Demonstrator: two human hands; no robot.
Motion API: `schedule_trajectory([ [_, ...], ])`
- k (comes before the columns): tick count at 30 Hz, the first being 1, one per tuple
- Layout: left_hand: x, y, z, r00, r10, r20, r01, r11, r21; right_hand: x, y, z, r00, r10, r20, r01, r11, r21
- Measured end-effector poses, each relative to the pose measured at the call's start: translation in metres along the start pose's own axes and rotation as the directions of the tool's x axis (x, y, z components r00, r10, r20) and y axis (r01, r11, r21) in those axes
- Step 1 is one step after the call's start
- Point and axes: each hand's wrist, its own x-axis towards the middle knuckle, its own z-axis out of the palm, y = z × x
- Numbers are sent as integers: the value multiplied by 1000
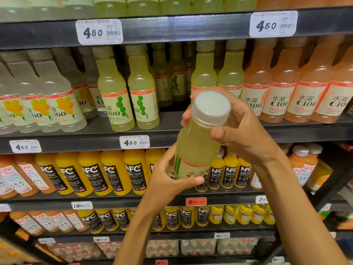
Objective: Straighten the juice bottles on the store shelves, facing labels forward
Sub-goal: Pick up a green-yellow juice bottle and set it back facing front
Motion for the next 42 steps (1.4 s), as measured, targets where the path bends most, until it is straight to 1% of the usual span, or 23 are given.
schedule_trajectory([
  [4, -7, -1, 2, 990, -93, 106, 107, 986, -130, 8, 3, 4, 998, 63, 13, -64, 996, 55],
  [6, -10, -1, 9, 983, -121, 140, 146, 972, -186, 13, 8, 6, 990, 132, -47, -125, 984, 127],
  [8, -10, 1, 16, 982, -146, 118, 170, 959, -227, 16, 12, 5, 968, 187, -169, -169, 978, 120],
  [10, -10, 5, 20, 989, -123, 78, 137, 970, -199, 19, 16, 6, 938, 211, -275, -186, 976, 117],
  [13, -7, 12, 24, 990, -141, 4, 140, 978, -154, 21, 18, 4, 908, 230, -349, -199, 972, 123],
  [15, -4, 11, 25, 974, -229, -3, 223, 954, -202, 24, 16, 1, 915, 241, -323, -210, 969, 127],
  [16, -3, 11, 24, 962, -273, 26, 270, 930, -251, 25, 15, -2, 921, 251, -297, -210, 964, 162],
  [17, -3, 11, 24, 954, -290, 80, 300, 903, -307, 26, 15, -4, 926, 266, -267, -212, 953, 215],
  [19, -2, 12, 25, 942, -262, 210, 328, 853, -406, 26, 17, -5, 936, 292, -197, -214, 916, 341],
  [21, -3, 13, 28, 932, -283, 228, 357, 827, -434, 26, 18, -3, 946, 286, -153, -197, 882, 429],
  [23, -4, 6, 28, 942, -310, 132, 336, 869, -362, 26, 18, -2, 943, 270, -196, -182, 908, 377],
  [25, -4, 7, 27, 965, -263, 4, 256, 936, -243, 26, 17, -2, 921, 239, -308, -173, 959, 225],
  [27, -3, 11, 26, 986, -167, -19, 162, 974, -157, 28, 16, 0, 902, 198, -383, -172, 980, 102],
  [28, -2, 13, 27, 989, -148, -9, 145, 979, -144, 29, 15, 1, 902, 193, -386, -180, 981, 70],
  [29, 0, 13, 27, 990, -140, 3, 138, 976, -165, 30, 14, 1, 908, 199, -370, -195, 980, 49],
  [31, 3, 8, 27, 984, -171, 46, 177, 931, -319, 31, 12, -2, 926, 219, -309, -213, 976, 53],
  [33, 3, 9, 26, 971, -185, 151, 236, 841, -487, 30, 13, -5, 941, 237, -243, -196, 964, 181],
  [35, 2, 8, 25, 947, -168, 273, 296, 788, -540, 29, 16, -2, 949, 265, -169, -189, 912, 365],
  [37, 0, 5, 27, 940, -199, 276, 319, 796, -514, 28, 19, 2, 948, 277, -156, -183, 876, 447],
  [38, -1, 5, 28, 949, -235, 213, 307, 844, -439, 27, 19, 2, 943, 281, -180, -179, 880, 439],
  [40, -2, 4, 27, 964, -266, 17, 262, 934, -244, 27, 17, 0, 914, 264, -308, -170, 939, 300],
  [41, -2, 6, 26, 974, -221, -40, 210, 961, -179, 27, 15, -1, 891, 245, -381, -178, 963, 204],
  [42, -1, 8, 27, 983, -173, -56, 164, 978, -130, 27, 15, -1, 870, 232, -435, -192, 972, 133],
])
